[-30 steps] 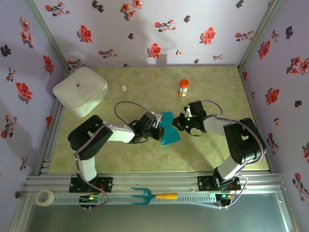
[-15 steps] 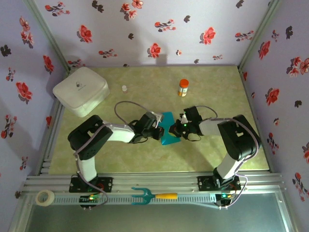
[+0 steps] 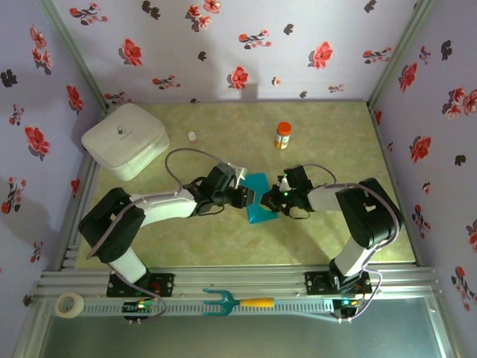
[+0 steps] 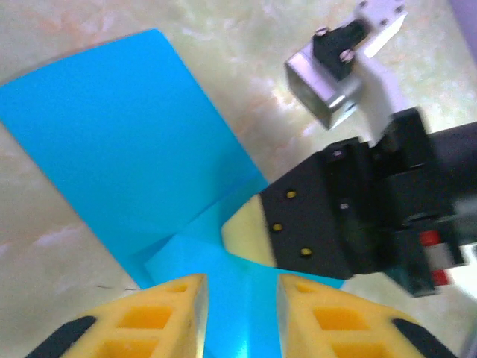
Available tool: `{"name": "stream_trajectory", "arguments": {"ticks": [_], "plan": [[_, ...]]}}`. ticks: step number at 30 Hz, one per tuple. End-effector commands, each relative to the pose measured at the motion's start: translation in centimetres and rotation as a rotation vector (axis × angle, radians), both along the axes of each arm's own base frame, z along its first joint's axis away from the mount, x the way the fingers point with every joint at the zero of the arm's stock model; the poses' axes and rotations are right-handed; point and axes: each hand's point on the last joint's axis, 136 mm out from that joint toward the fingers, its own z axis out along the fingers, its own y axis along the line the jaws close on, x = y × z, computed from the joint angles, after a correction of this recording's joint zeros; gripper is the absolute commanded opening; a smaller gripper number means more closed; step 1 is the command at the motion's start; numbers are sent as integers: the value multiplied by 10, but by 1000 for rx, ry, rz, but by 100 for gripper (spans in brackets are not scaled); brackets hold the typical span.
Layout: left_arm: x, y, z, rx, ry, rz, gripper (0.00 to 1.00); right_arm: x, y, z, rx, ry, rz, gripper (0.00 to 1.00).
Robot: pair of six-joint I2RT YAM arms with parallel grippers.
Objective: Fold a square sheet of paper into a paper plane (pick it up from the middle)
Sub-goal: Fold the triangle a second time at the center of the table.
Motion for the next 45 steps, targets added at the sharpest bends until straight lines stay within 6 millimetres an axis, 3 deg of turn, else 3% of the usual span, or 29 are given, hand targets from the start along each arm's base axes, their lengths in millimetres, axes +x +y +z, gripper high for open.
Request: {"name": "stream_trajectory", "arguments": {"ticks": [1,5,9,15,30,45], "plan": [[-15,-2,-2,-24,165,-15,25,-10,-14,-22,-76,62,-75,0],[-28,-13,-11,-57,283,-51,14,-11,-16,-22,-77,57,-87,0],[-30,-22,-14,-81,331,-70,9,-12,-15,-22,-75,60,-85,0],[-32,-29,-26,-72,398,-84,9,-12,-16,-22,-77,60,-83,0],[-37,-27,-58,-22,473,-67,9,-12,-15,-23,-80,62,-78,0],[-44,-23,-65,-35,508,-57,10,-13,-16,-24,-89,64,-71,0]]}}
